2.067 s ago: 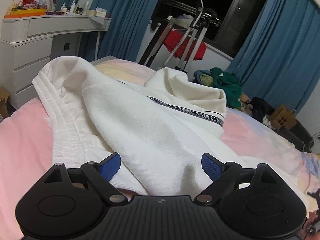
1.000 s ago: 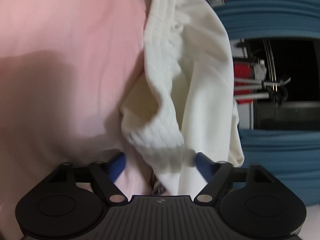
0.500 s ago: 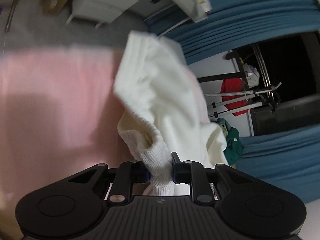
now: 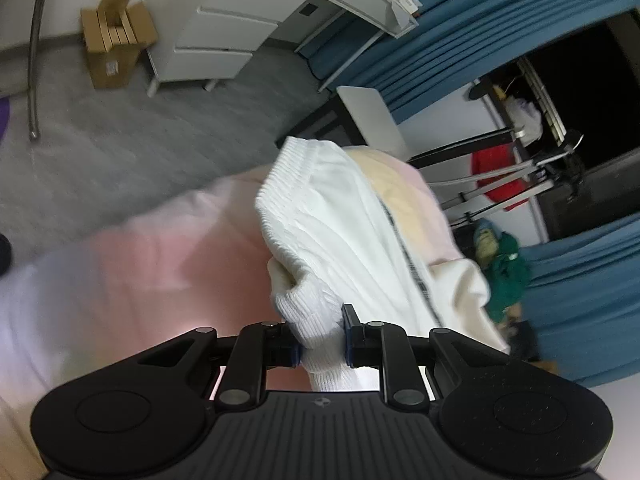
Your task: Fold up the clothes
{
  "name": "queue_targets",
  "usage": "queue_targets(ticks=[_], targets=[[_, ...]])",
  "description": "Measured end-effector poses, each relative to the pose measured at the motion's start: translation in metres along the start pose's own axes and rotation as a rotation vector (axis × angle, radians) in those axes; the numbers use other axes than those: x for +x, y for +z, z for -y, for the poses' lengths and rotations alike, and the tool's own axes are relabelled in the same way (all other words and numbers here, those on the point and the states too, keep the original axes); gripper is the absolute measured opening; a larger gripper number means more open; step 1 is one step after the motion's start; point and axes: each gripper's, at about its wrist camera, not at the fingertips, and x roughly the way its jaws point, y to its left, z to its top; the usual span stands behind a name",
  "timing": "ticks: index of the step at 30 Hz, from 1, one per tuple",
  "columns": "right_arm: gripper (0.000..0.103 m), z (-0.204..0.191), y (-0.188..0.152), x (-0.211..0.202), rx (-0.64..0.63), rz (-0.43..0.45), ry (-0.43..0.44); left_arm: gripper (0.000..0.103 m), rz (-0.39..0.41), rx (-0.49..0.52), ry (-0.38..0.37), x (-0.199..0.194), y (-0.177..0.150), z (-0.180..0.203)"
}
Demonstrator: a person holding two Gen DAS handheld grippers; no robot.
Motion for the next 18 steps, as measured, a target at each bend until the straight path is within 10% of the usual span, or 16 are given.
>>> queue_targets(ticks=[8, 18], targets=[[0.005, 0.04, -0.01, 0.014, -0.054, -0.117, -0.249, 0.022, -0.134, 0.193, 0.218, 0.026, -0.026, -0.022], [0.028, 0.012, 0.002, -0.001, -0.084, -0.131, -0.324, 0.045, -0.043, 0.428, 0.244, 0.0, -0.042, 0.004]])
